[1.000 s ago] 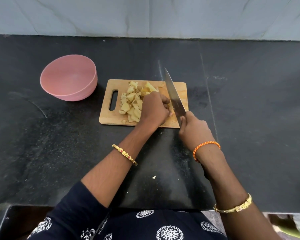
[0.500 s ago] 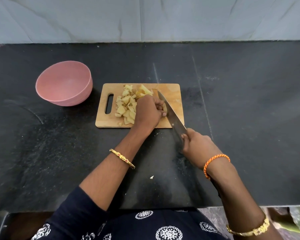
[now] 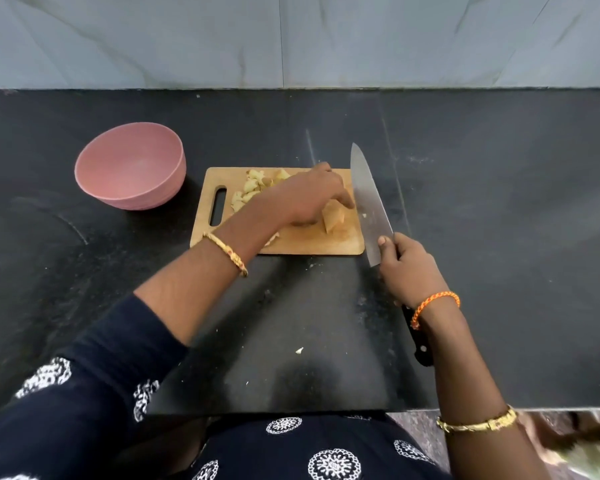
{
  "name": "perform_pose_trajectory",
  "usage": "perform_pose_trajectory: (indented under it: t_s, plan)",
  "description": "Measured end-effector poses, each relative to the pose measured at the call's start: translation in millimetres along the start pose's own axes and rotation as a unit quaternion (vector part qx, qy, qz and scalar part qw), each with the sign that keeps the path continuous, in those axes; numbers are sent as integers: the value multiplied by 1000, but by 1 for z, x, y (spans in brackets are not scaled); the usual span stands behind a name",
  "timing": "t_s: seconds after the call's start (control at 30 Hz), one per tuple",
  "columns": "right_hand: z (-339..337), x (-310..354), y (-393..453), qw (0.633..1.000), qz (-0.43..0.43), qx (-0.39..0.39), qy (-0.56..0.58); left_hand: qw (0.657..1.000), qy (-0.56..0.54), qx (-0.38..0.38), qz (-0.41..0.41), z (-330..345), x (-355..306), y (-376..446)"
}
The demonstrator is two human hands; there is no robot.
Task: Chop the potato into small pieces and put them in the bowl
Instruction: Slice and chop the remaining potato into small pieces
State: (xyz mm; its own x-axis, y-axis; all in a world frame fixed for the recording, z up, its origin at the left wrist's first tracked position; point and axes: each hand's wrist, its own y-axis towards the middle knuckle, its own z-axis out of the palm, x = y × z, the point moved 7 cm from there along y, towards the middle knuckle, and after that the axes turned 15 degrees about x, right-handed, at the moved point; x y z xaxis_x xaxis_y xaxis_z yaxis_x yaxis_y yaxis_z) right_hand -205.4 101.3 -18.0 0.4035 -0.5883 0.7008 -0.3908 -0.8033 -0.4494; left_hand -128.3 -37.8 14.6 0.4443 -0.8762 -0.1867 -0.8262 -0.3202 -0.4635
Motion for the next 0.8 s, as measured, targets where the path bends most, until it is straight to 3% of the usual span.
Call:
perform_pose_trajectory:
  t_s: [0.07, 0.17, 0.33, 0.53, 0.67, 0.8]
  plan:
    - [0, -3, 1, 1000, 1, -3, 11, 999, -10, 48, 16, 7, 1, 8]
    - [1, -8, 2, 1000, 1, 3, 15, 998, -27, 52, 3, 7, 4, 12]
    - [5, -13, 1, 1000, 9, 22, 14, 992, -83, -23, -96, 7, 15, 4]
    - [15, -6, 5, 999, 6, 35, 4, 949, -179, -137, -218, 11, 11, -1]
    - [16, -3, 7, 1000, 5, 27, 0, 939, -232, -118, -227, 25, 12, -2]
    - [13, 3, 1, 1000, -6, 0, -26, 933, -245, -161, -210, 32, 13, -9]
